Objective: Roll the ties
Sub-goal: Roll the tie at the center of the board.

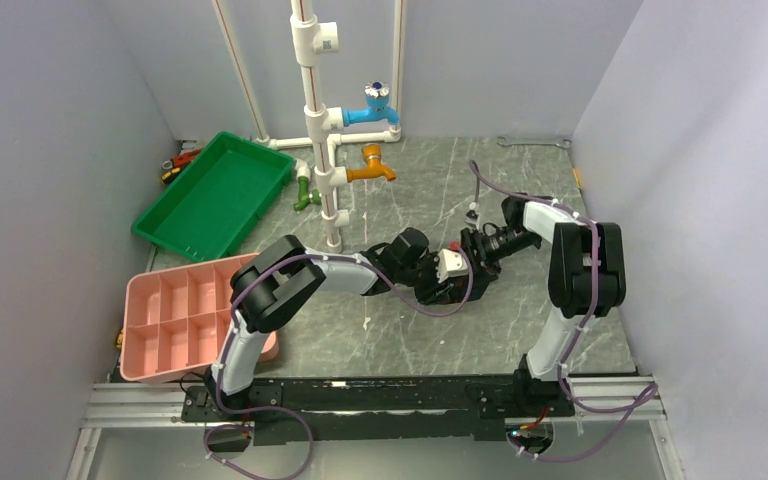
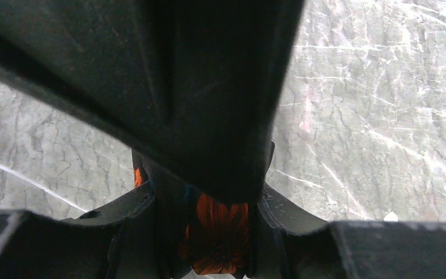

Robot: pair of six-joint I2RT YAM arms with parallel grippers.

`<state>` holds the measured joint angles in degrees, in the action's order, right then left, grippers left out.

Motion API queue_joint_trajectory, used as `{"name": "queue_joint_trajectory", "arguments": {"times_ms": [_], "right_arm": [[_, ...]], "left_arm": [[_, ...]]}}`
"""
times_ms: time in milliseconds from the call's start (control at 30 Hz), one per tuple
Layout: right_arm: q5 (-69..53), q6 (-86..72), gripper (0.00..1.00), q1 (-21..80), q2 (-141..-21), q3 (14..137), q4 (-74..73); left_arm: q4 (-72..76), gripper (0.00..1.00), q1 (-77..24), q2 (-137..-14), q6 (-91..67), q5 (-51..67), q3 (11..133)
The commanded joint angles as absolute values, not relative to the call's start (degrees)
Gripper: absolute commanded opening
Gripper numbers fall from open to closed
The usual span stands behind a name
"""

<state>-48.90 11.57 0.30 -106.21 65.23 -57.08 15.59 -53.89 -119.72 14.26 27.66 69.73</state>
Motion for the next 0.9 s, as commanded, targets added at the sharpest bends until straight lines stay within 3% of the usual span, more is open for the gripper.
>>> {"name": "queue_joint_trajectory", "arguments": {"times_ms": [0,67,233,367,433,533,600,633,733,867], "right_arm": [[-54.96,11.82,0.58,1.26,-104.52,64.01,-55.41],[-54.6,11.68,0.56,2.09,-106.3,64.15,-54.66],[-45.0,10.17,0.34,2.81,-111.57,66.08,-51.86],[-42.46,8.72,0.28,1.77,-115.0,68.01,-51.16],[-41.49,8.09,0.3,1.76,-115.29,68.55,-50.33],[-40.7,7.05,0.41,1.72,-116.14,69.26,-48.98],[-41.44,6.69,0.4,1.7,-117.0,69.68,-48.4],[-42.09,6.74,0.35,1.74,-117.37,69.93,-48.27],[-40.79,7.33,0.0,1.67,-118.59,69.76,-48.34],[-36.56,7.89,0.0,1.2,-120.13,69.61,-49.47]], "left_arm": [[3.51,0.24,-53.44,-123.65,14.19,23.82,67.94],[3.36,0.24,-53.44,-123.62,14.24,23.84,67.99],[4.19,0.32,-53.44,-122.91,15.06,25.01,67.12],[5.15,0.43,-53.49,-122.61,15.99,26.73,67.21],[5.98,0.46,-53.45,-122.65,16.31,28.14,67.76],[6.84,0.47,-53.44,-123.19,16.41,30.01,69.32],[6.81,0.48,-53.44,-123.82,16.35,30.48,70.62],[6.66,0.48,-53.44,-124.1,16.44,30.51,71.31],[6.93,0.52,-53.37,-124.11,16.53,30.95,71.8],[13.08,0.62,-52.93,-122.35,16.29,32.51,68.67]]}}
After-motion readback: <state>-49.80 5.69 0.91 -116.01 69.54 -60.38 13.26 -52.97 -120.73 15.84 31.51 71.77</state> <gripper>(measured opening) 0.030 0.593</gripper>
